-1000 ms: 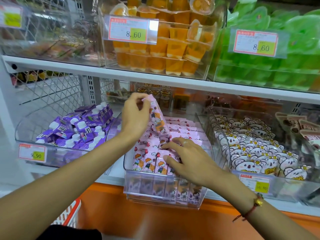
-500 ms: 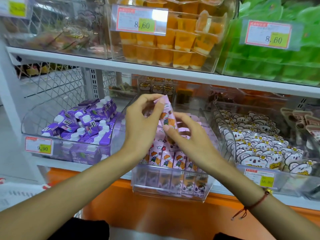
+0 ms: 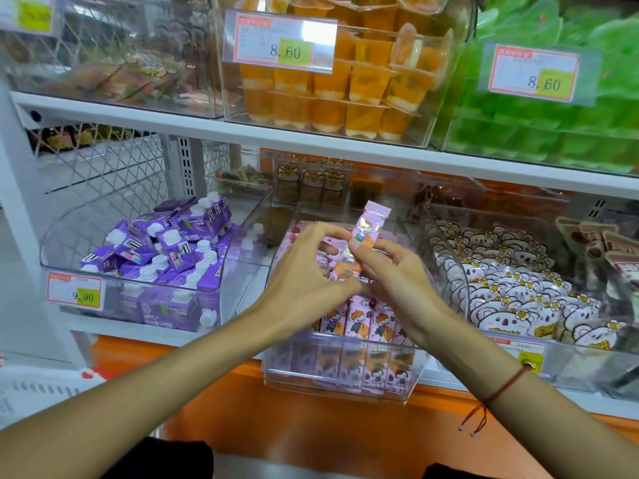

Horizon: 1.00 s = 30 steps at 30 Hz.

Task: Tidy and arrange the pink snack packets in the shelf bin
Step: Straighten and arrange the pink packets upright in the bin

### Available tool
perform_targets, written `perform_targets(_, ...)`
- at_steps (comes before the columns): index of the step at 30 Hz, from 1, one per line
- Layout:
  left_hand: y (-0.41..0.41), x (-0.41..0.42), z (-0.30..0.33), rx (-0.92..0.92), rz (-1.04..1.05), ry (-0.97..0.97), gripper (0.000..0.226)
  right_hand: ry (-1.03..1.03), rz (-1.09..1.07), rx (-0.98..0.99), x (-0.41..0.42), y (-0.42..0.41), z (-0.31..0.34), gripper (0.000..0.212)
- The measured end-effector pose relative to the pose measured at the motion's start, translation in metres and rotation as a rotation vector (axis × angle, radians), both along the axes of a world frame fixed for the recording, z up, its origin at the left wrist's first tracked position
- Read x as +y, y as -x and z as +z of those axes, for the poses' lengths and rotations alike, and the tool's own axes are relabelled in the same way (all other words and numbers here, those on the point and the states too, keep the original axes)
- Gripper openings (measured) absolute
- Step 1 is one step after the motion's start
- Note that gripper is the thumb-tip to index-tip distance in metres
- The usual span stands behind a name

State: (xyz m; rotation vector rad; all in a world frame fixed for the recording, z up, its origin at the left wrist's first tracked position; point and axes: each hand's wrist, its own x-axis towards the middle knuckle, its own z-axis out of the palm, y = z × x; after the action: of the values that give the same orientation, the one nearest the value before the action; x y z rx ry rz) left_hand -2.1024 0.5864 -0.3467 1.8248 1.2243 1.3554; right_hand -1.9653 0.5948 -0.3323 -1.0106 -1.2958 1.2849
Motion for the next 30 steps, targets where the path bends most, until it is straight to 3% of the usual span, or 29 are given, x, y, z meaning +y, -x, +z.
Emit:
perform_targets(10, 0.0044, 0.0022, -0.0017, -0.017, 0.065, -0.090, 0.031, -0.057, -0.010, 0.050, 0.0075, -0.0031, 0.0001, 0.014)
perform_targets(13, 0.0070, 0.0048, -0.0022, 0.002, 0.061, -0.082, 0.025, -0.078, -0.013, 0.046, 0.0076, -0.0037, 0.0007, 0.021)
perform_targets(20, 0.0059, 0.0050, -0.0044, 0.123, 0.111, -0.143, 0.049, -0.166, -0.174, 0.031, 0.0036, -0.0008, 0.0000, 0.019)
perform_targets(24, 0.0055, 0.0019, -0.0022, 0.082, 0.146, -0.146, 0.049, -0.231, -0.187, -0.070, 0.0010, -0.0005, 0.0007, 0.029)
perform_targets(30, 0.0048, 0.0043, 0.0007, -0.006, 0.100, -0.062, 0.032, -0.156, -0.062, -0.114, 0.0038, -0.0044, 0.0014, 0.032)
